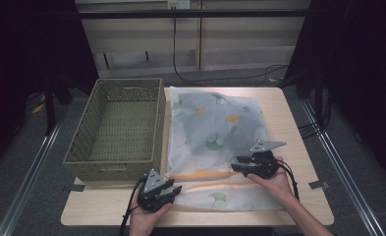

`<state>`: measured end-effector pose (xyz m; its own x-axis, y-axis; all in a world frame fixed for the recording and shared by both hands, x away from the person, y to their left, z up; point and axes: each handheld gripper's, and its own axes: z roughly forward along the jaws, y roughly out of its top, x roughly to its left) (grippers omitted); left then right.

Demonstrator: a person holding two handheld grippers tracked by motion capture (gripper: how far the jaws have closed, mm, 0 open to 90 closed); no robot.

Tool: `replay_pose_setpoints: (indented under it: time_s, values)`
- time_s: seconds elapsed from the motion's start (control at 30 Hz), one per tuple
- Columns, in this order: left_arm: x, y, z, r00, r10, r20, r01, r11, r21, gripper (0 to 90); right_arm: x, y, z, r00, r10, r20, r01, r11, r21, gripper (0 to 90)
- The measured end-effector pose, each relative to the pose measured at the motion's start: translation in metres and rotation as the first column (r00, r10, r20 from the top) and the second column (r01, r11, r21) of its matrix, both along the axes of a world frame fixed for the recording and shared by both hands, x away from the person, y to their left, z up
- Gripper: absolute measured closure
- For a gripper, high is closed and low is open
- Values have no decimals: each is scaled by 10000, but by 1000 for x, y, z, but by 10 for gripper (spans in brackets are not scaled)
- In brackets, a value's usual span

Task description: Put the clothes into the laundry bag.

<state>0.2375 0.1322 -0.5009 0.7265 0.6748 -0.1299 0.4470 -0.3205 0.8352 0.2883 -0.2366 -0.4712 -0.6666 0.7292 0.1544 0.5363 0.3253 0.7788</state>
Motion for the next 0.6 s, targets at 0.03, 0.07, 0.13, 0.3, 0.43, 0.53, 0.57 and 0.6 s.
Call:
replay_pose_setpoints:
  time_s: [0.03,0.07,0.13,0.3,0.43,0.53,0.57,0.6]
  values:
    - [-2,2,1,9999,-82,69,83,9999,-109,582,-3,-3,3,9998,-68,165,66,9999,128,554]
    - [-3,3,3,9996,97,273,-87,9993,-351,574,-7,-7,7,9992,-214,349,204,9994,295,542]
    - [-7,7,7,9979,415,499,-381,9970,-670,545,-15,-14,13,9969,-530,588,491,9967,650,522]
    - [-14,12,18,9898,784,1191,-643,9909,-1184,423,-33,-33,22,9872,-1140,1113,1038,9902,930,460]
    - [-18,15,26,9835,1004,1504,-805,9878,-1332,319,-49,-44,26,9792,-1507,1362,1354,9841,1154,421]
    - [-23,16,33,9699,1466,1947,-1174,9811,-1541,244,-65,-50,26,9746,-1665,1496,1496,9817,1181,406]
    - [-25,15,34,9638,1551,2171,-1239,9808,-1506,232,-69,-51,25,9736,-1706,1518,1529,9808,1213,394]
    - [-27,15,35,9575,1642,2370,-1297,9795,-1544,227,-74,-51,26,9703,-1839,1574,1654,9785,1236,383]
